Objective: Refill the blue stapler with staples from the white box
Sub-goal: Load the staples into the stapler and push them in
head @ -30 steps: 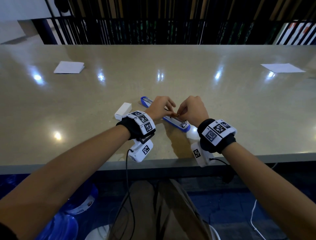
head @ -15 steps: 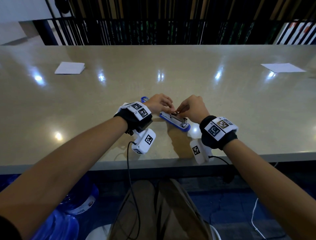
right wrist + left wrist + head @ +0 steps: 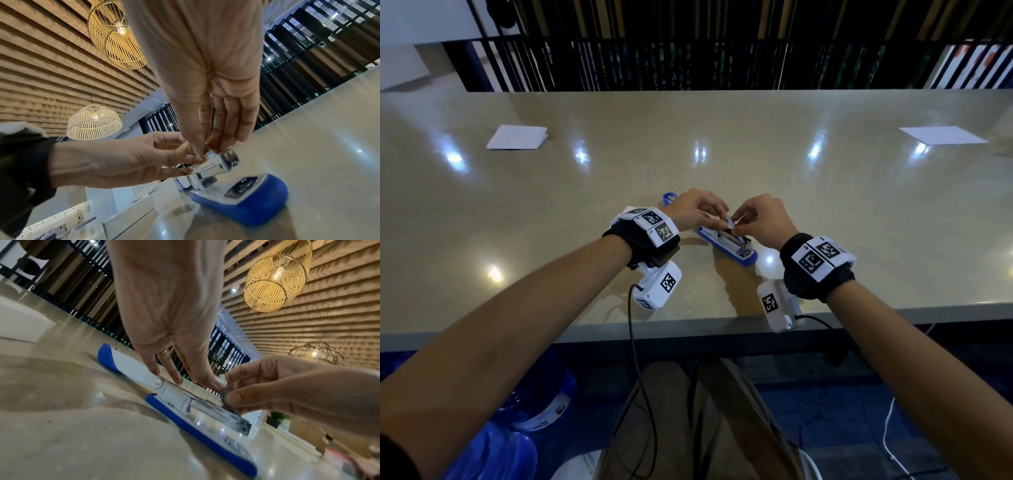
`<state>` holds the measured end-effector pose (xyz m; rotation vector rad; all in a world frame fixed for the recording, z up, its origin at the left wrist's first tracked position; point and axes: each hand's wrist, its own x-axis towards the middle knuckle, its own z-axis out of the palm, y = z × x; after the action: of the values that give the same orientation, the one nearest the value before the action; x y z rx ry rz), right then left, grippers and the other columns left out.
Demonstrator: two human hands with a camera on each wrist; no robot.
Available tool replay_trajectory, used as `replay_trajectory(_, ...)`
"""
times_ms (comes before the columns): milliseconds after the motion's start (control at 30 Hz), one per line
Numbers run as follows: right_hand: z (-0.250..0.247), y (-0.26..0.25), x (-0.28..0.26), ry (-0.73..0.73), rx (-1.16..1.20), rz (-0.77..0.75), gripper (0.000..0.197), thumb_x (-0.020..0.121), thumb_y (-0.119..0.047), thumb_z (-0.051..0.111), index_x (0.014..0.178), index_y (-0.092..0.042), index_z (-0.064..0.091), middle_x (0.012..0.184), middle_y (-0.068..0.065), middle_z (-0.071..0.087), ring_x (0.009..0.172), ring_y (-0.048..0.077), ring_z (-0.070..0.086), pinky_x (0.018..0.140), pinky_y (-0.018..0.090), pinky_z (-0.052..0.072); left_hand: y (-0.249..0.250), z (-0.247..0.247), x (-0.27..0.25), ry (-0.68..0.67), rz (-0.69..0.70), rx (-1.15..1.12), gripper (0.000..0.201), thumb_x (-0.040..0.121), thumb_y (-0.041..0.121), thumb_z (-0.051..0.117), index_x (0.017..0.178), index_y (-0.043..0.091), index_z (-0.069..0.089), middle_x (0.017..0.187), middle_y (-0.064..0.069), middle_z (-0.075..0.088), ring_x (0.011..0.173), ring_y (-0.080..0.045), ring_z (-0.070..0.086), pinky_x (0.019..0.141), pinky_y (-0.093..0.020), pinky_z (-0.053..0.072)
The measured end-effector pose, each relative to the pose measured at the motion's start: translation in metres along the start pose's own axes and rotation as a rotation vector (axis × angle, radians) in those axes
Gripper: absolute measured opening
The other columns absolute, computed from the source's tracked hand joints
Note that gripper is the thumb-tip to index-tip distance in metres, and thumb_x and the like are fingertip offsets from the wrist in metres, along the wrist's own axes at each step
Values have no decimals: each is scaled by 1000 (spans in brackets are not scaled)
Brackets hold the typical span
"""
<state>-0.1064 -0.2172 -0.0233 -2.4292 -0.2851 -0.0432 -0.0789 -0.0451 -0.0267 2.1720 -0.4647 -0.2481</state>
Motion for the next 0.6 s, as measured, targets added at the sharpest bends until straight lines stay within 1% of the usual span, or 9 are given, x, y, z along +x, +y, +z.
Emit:
replay_trajectory(33, 0, 1, 0, 10, 8, -3, 25, 76, -8, 74, 99, 1, 71, 87, 15, 70, 55, 0, 49, 50, 10, 36, -2, 0, 0, -36, -5, 62, 25, 75, 9, 74, 99, 4, 69, 117, -10, 64, 111, -22, 60, 95, -32, 50)
replay_trajectory(100, -1, 2, 0, 18, 29, -4, 24, 76, -8, 74, 98, 1, 72, 83, 11, 67, 56, 3, 50, 52, 10, 38, -5, 3, -1, -82, 16, 222, 33, 75, 9, 74, 108, 7, 68, 113, -10, 68, 107, -21, 62, 95, -30, 48)
replay_trajectory(167, -2, 0, -1, 44, 79, -13, 22, 76, -7, 74, 95, 3, 72, 83, 13, 67, 63, 13, 56, 56, 15, 43, -6, 7, 0, -55, 67, 313, 32, 77, 5, 72, 108, 4, 69, 108, -14, 71, 102, -24, 65, 93, -30, 50)
replay_trajectory(233, -4, -2, -3, 93, 148, -31, 20, 76, -5, 73, 93, 4, 71, 82, 12, 66, 71, 18, 59, 58, 16, 47, -5, 11, 1, -4, 89, 344, 28, 77, 2, 71, 105, 1, 70, 104, -18, 72, 99, -28, 67, 92, -33, 51)
replay_trajectory(333, -8, -5, -3, 91, 86, -75, 20, 76, -4, 74, 93, 4, 71, 79, 8, 64, 69, 18, 58, 53, 6, 46, -5, 12, 4, 24, 68, 322, 26, 74, 0, 72, 100, 0, 72, 99, -20, 73, 95, -29, 68, 89, -34, 52)
replay_trajectory(400, -9, -7, -3, 40, -34, -85, 18, 76, -4, 73, 92, 4, 73, 80, 10, 67, 69, 17, 58, 53, 5, 45, -5, 13, 5, 38, 66, 325, 23, 73, 1, 72, 97, 0, 73, 96, -20, 73, 87, -26, 66, 83, -31, 51)
replay_trajectory(433, -8, -7, -2, 26, -75, -81, 17, 76, -4, 73, 92, 3, 73, 83, 13, 70, 69, 17, 60, 58, 7, 48, -4, 14, 6, 48, 74, 341, 21, 74, 3, 73, 95, 1, 73, 94, -20, 73, 83, -23, 64, 79, -28, 49)
replay_trajectory(500, -5, -7, -2, 29, -128, -71, 17, 75, -3, 72, 91, 2, 75, 87, 17, 73, 71, 19, 63, 69, 21, 55, -3, 15, 7, 68, 86, 373, 19, 74, 6, 74, 92, 0, 73, 92, -20, 72, 78, -19, 59, 75, -26, 46)
replay_trajectory(600, 1, -9, 1, 50, -201, -51, 15, 75, -3, 71, 90, 0, 76, 91, 18, 72, 79, 26, 69, 79, 35, 59, -4, 16, 9, 73, 82, 384, 19, 73, 6, 75, 90, -1, 73, 90, -21, 72, 77, -19, 59, 77, -32, 49)
